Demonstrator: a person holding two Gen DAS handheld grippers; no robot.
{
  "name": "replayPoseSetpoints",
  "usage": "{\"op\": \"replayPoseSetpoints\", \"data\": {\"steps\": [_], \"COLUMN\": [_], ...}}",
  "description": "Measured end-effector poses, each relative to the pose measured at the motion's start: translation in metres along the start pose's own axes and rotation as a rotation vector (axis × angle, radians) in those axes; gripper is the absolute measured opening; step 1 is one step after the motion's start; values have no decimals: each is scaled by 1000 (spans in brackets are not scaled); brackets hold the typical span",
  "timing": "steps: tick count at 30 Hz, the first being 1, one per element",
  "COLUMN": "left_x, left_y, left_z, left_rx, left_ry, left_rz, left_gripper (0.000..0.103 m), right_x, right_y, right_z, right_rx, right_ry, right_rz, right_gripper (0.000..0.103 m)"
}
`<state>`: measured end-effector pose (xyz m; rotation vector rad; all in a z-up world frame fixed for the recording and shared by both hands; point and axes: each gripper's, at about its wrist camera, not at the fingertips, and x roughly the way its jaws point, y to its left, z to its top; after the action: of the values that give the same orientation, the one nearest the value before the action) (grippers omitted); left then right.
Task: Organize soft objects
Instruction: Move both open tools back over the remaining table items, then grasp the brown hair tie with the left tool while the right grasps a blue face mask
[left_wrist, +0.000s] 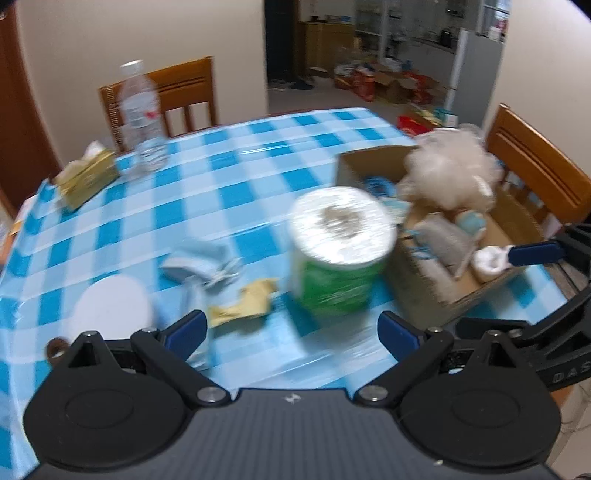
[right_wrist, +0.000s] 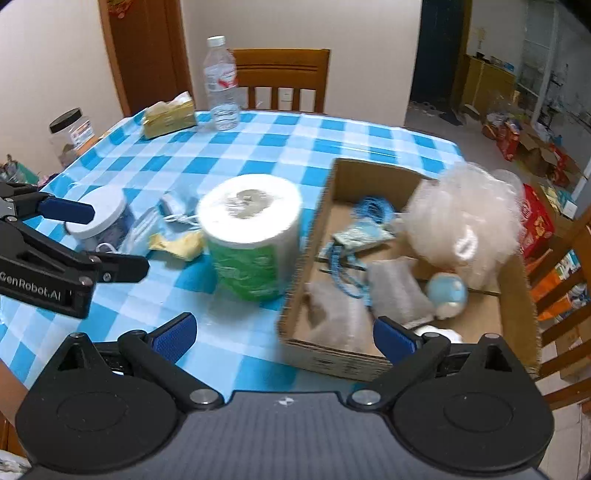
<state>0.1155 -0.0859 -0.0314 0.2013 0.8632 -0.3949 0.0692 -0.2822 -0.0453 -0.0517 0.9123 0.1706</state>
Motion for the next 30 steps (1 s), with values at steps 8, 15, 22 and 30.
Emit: {"op": "replayPoseSetpoints", "data": {"steps": [8,15,22,30], "left_x": [-6,0,5,10], "left_y": [64,115,151,178], "left_z": [-27,-47,-60,-66], "left_rx": [-69,-103,-161,-268], "left_ry": [14,33,66,101], "left_rz": [62,99,130,201], "left_gripper": [98,98,98,98], "right_x": [17,39,61,94], "right_y": [54,106,141,159], "right_z": [7,11,20,40], "right_rx": [-18,-47,-118,-252], "right_ry": [19,48,93,106], "right_rz": [33,41,66,136], "right_gripper": [103,103,103,103]}}
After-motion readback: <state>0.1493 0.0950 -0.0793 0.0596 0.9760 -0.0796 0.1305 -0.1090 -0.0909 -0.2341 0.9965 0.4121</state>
